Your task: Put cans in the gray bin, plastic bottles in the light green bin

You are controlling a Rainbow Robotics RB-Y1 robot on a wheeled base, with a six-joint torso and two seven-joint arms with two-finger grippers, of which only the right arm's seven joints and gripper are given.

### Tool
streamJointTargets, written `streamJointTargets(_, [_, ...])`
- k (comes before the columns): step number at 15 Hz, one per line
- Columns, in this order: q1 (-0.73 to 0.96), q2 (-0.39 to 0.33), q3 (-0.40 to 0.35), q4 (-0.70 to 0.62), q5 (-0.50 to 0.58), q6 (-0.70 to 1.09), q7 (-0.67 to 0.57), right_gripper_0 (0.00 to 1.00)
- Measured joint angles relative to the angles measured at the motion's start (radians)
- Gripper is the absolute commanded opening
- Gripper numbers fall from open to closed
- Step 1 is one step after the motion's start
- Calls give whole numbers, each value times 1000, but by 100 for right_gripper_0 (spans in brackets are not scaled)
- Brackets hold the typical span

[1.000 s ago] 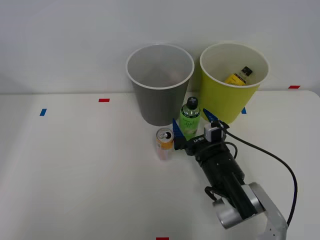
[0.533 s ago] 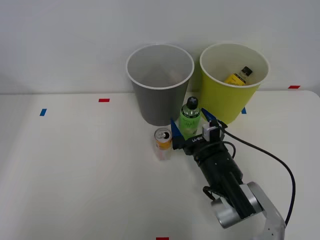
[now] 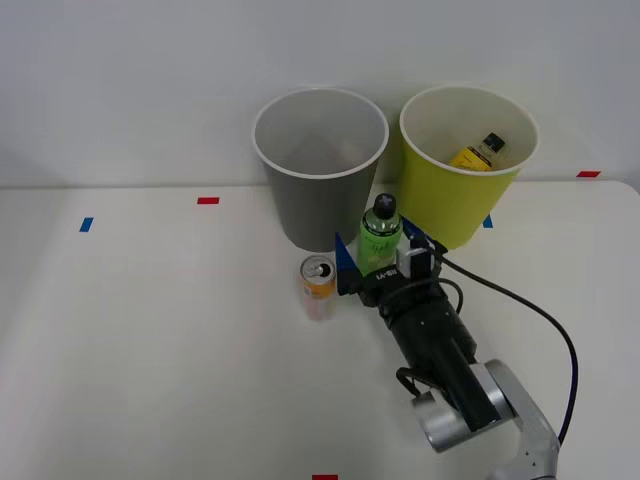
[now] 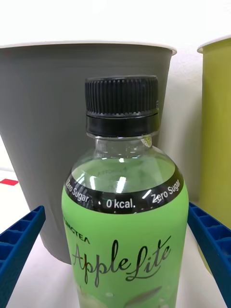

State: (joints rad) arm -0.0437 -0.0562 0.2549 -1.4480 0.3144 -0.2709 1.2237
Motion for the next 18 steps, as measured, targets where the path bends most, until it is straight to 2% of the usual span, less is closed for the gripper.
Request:
streamJointTargets(14, [-3,-8,-11,0,0,1,4,100])
streamJointTargets(17, [-3,-11,-14,0,0,1,14,50])
streamJointTargets(18, [-3,-14,-14,0,0,1,19,23])
